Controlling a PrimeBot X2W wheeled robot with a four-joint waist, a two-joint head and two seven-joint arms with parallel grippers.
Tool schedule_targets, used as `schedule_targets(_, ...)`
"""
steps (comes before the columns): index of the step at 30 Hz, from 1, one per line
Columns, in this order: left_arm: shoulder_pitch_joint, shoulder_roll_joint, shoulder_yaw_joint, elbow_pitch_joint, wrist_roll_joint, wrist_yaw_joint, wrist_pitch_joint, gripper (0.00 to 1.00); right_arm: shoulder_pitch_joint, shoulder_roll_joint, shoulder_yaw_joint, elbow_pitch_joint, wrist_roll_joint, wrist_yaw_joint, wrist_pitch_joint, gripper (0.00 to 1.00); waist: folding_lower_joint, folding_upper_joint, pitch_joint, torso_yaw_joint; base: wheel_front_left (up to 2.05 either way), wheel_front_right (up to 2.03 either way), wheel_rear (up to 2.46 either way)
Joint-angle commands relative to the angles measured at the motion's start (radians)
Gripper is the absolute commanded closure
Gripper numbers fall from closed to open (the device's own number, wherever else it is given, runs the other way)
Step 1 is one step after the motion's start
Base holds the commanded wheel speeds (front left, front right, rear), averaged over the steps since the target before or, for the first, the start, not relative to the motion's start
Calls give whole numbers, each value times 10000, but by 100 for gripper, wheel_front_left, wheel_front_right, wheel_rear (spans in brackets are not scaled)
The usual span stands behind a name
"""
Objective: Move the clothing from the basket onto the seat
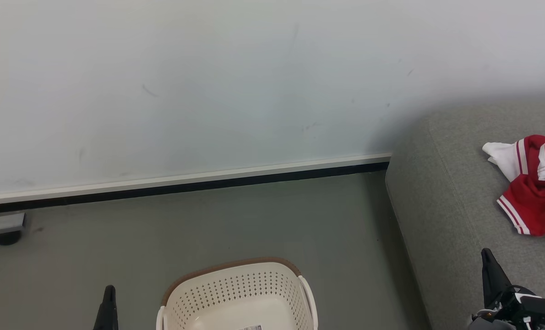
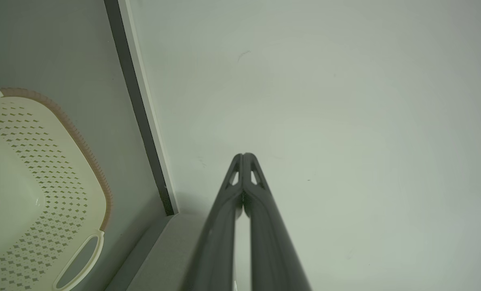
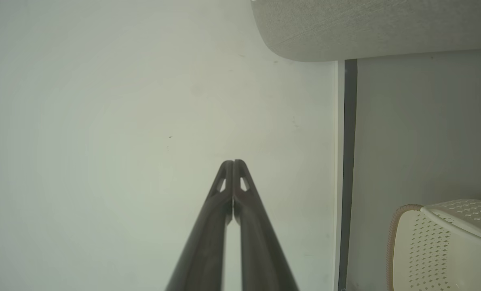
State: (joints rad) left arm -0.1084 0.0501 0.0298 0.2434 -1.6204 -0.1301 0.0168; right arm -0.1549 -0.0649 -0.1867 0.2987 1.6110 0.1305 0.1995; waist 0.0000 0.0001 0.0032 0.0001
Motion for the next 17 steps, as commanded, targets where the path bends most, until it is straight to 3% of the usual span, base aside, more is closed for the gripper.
schedule_targets(1, -72, -2, 37, 18, -28, -25, 19, 100, -63, 34, -11, -14, -40, 4, 26, 100, 0, -1, 0, 0, 0, 0, 0)
schedule_targets(17, -72, -2, 36, 18, -29, -25, 19, 100, -69, 51, -40, -12, -77, 4, 47, 100, 0, -1, 0, 0, 0, 0, 0)
